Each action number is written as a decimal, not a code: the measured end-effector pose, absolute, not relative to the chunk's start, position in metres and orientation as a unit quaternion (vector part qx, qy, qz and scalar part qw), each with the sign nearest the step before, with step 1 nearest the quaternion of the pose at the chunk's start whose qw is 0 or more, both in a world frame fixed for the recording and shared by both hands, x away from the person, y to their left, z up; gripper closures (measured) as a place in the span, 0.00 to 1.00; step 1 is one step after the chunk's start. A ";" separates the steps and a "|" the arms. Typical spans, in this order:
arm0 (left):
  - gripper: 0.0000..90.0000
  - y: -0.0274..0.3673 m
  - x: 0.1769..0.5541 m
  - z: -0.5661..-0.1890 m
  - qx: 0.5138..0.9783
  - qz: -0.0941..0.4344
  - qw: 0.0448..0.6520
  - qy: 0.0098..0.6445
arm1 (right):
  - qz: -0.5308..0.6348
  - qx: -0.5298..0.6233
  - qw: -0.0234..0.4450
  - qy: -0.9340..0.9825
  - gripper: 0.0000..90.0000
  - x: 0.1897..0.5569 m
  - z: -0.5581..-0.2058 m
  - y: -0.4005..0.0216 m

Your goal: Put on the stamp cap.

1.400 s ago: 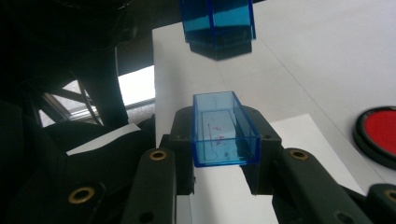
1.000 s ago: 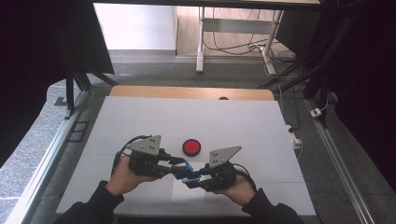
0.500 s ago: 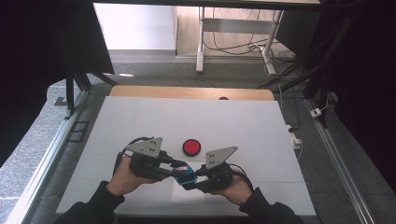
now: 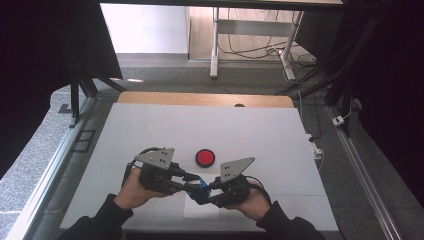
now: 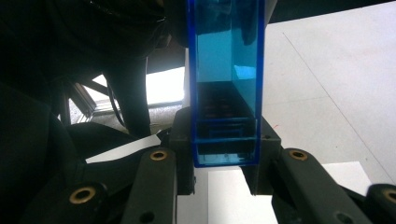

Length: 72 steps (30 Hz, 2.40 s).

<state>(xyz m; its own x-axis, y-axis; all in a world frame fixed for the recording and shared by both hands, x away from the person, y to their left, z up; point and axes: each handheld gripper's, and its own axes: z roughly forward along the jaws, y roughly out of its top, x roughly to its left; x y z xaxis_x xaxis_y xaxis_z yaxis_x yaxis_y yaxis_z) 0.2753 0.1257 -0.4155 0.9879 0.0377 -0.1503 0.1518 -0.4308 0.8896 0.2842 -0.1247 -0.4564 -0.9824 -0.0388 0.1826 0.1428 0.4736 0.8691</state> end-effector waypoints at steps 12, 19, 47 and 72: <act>0.79 0.126 0.280 -0.423 0.828 -0.098 0.548 0.067 | -0.515 -0.012 0.089 -0.853 0.76 0.282 -0.454 -0.126; 0.79 0.124 0.280 -0.423 0.836 -0.093 0.537 0.068 | -0.506 -0.005 0.081 -0.858 0.76 0.281 -0.456 -0.126; 0.78 0.136 0.277 -0.410 0.848 -0.034 0.515 0.121 | -0.506 -0.087 0.048 -0.857 0.51 0.282 -0.454 -0.137; 0.78 0.148 0.275 -0.416 0.859 -0.001 0.483 0.170 | -0.470 -0.179 -0.011 -0.864 0.25 0.273 -0.452 -0.155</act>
<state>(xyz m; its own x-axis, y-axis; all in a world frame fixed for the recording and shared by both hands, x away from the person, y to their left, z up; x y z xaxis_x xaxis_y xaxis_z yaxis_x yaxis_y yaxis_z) 0.2751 0.1479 -0.4159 0.9424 0.2907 -0.1656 0.2925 -0.4754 0.8297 0.2735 -0.1546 -0.4519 -0.9357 0.3192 0.1502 0.2994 0.4932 0.8168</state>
